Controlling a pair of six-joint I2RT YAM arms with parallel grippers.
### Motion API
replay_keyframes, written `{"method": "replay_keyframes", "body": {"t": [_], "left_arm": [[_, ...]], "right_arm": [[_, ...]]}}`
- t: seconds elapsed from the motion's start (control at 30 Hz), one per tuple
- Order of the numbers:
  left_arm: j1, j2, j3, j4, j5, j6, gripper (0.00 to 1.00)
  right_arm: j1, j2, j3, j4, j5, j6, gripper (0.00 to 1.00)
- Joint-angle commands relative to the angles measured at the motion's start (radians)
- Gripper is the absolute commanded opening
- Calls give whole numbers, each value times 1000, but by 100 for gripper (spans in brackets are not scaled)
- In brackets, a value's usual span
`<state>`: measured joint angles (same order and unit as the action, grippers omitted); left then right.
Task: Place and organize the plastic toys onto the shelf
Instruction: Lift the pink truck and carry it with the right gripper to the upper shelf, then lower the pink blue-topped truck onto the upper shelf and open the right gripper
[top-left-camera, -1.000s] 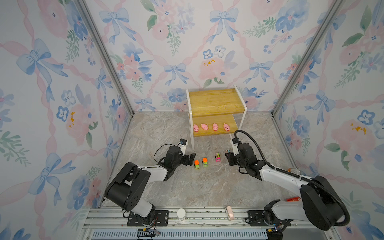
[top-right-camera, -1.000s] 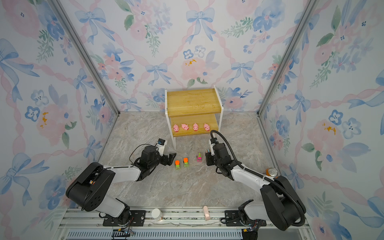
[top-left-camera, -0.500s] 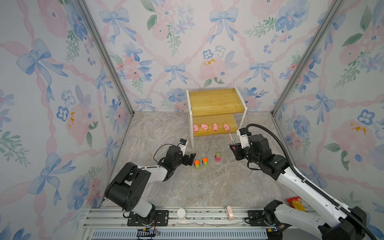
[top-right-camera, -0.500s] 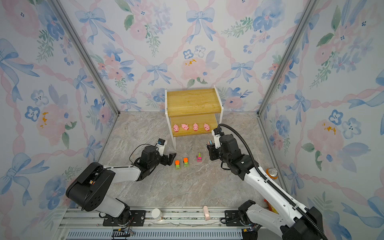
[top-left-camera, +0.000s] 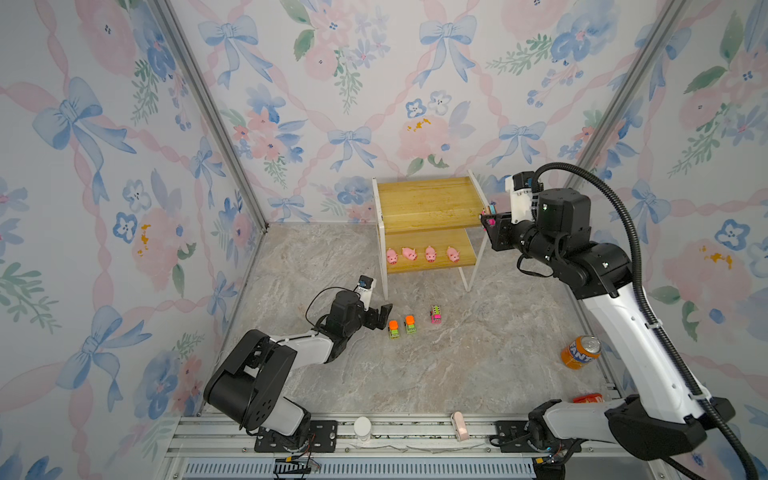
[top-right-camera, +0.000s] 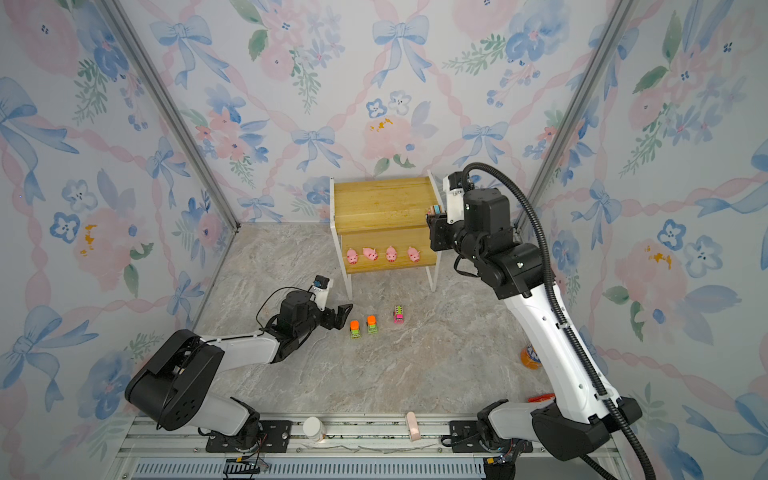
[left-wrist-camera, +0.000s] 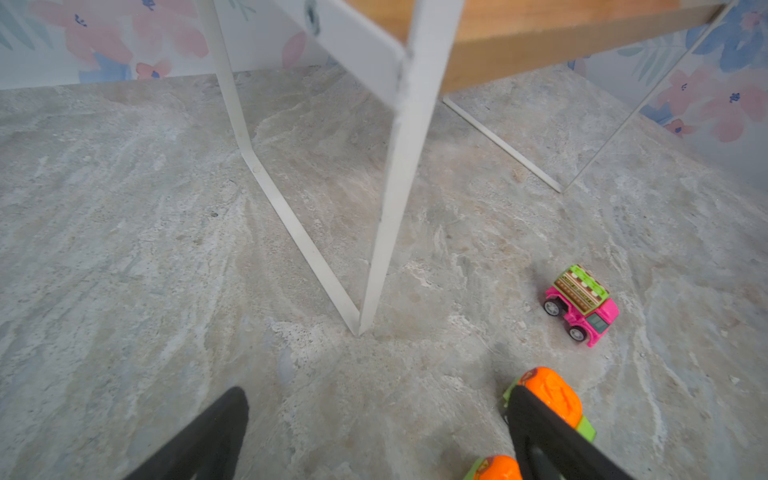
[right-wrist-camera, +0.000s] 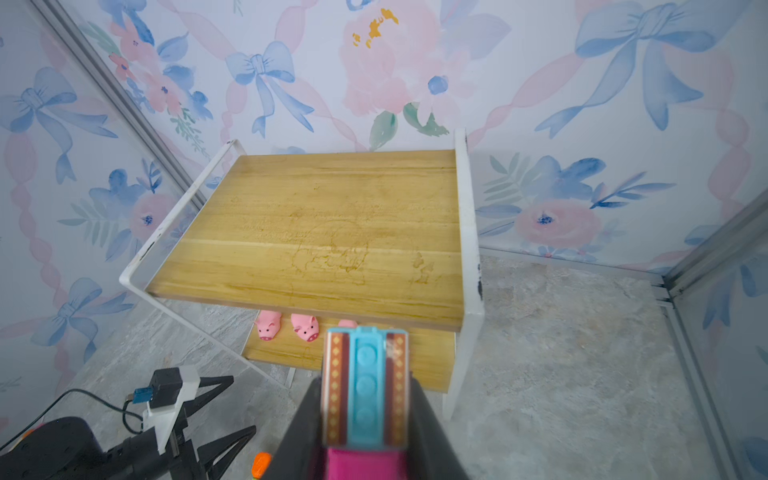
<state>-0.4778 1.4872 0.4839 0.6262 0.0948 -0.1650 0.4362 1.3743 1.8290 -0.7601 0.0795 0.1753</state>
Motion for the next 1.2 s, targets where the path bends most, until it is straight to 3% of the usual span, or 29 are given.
{"method": "replay_keyframes", "body": {"t": [0.0,0.5,1.17], "left_arm": [[-3,-17,-16,1,23,-11,98],[-4,-65,-36,1,19,-14,98],[-2,-69,-47,1,11,-10,98]], "right_arm": [[-24,77,103,-94,-12,-32,27],[-34,449,497,-172,1,-48,27],[-25,598,582,-191,57,-120,28]]}}
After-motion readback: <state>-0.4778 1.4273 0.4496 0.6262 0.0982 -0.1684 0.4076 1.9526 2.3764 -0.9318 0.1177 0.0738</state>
